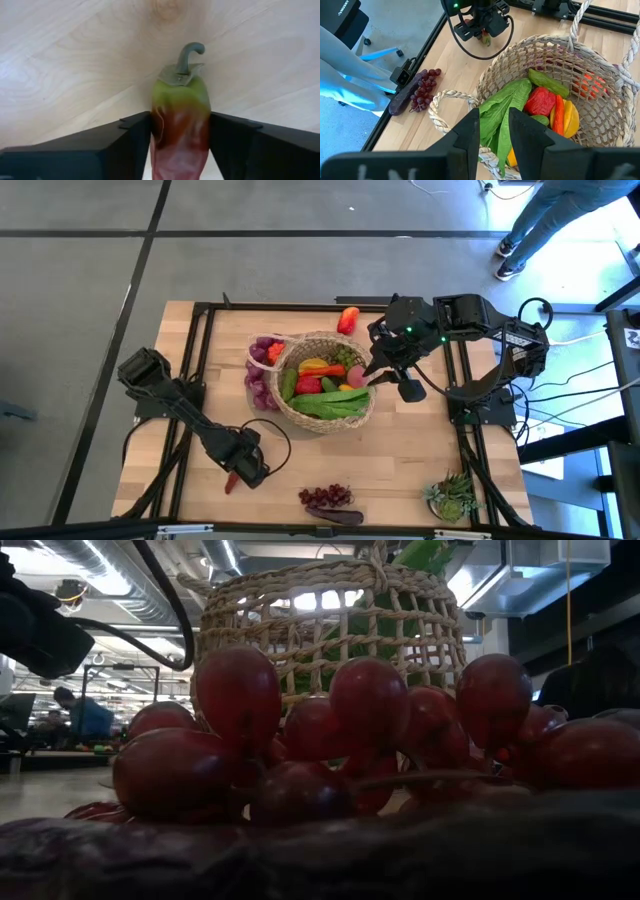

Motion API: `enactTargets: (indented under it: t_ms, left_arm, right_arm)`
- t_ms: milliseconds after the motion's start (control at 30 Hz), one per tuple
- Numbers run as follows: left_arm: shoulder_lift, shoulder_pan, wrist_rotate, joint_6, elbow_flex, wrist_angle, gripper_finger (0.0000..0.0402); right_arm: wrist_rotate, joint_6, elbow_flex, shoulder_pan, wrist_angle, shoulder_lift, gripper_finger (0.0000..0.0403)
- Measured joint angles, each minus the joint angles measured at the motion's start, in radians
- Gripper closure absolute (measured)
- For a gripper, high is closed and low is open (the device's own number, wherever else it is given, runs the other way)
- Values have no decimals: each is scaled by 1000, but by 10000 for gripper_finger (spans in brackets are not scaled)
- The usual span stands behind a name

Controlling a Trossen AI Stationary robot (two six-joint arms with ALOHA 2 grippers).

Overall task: Build produce basket
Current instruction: Put the red chili pepper into the brown basket

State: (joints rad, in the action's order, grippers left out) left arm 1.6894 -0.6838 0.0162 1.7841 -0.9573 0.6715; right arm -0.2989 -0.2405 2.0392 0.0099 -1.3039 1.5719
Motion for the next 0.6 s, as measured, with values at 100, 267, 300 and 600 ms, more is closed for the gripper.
enactTargets:
  t_ms: [100, 267, 300, 600]
  left_arm:
    - [-1, 0, 0, 21, 0, 2, 273]
    - [-10, 11, -2, 17, 1, -27, 322]
    - [-19, 12, -1, 6, 1, -40, 325]
    - [-129, 22, 25, -44, -52, -46, 327]
  right_arm:
    - [0, 0, 0, 0, 0, 0, 305]
    - [0, 0, 0, 0, 1, 0, 305]
    - [0, 0, 0, 0, 1, 0, 305]
    - [0, 0, 0, 0, 6, 0, 305]
